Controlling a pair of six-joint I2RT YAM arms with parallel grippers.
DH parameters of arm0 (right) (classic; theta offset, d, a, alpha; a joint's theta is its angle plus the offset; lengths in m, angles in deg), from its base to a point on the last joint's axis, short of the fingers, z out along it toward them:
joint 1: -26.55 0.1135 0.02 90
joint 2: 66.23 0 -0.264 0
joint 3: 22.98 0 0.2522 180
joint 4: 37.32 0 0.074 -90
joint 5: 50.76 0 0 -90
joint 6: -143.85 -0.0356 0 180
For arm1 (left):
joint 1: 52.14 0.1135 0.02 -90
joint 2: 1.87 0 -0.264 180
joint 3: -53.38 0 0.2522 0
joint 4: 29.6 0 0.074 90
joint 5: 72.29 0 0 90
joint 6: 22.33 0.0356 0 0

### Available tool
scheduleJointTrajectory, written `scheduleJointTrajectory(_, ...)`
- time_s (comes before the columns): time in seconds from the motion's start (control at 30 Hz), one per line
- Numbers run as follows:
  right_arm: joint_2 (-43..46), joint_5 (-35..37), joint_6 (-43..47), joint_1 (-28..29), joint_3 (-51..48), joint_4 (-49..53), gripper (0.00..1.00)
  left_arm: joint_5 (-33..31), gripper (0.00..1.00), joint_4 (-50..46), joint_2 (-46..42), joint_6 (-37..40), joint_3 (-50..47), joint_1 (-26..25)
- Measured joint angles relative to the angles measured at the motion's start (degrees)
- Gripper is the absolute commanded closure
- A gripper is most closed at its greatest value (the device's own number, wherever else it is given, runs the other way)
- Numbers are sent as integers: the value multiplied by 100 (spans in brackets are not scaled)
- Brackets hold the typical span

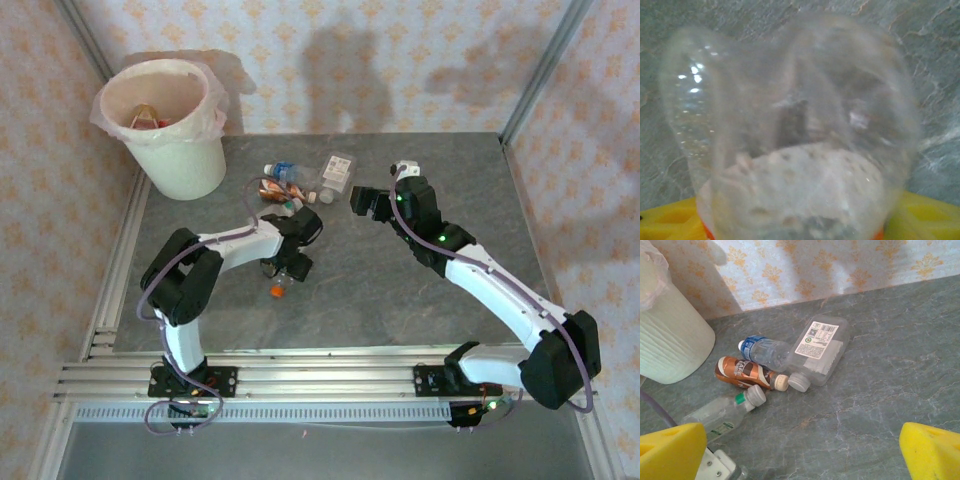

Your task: Put the plastic bottles in the bin

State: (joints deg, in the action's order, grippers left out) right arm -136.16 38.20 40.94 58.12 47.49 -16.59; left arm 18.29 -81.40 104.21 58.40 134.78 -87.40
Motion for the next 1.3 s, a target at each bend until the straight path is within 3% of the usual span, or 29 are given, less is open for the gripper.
scheduleJointTrajectory(0.23,0,-28,0,0,-2,37,1,-4,43,35,-31,-66,2,-26)
scheduleJointTrajectory(0.43,2,-549,44,0,-15,-98,1,-291,43,103,-603,-223,46,-26)
scheduleJointTrajectory(0.7,2,-785,157,0,-15,-280,1,-807,46,59,-1534,-238,1071,44)
scheduleJointTrajectory(0.93,2,-804,157,0,-15,-321,1,-1097,46,291,-2026,-166,1853,627)
scheduleJointTrajectory(1.3,9,-800,138,0,-15,-315,1,-1635,47,621,-1773,234,2938,1637)
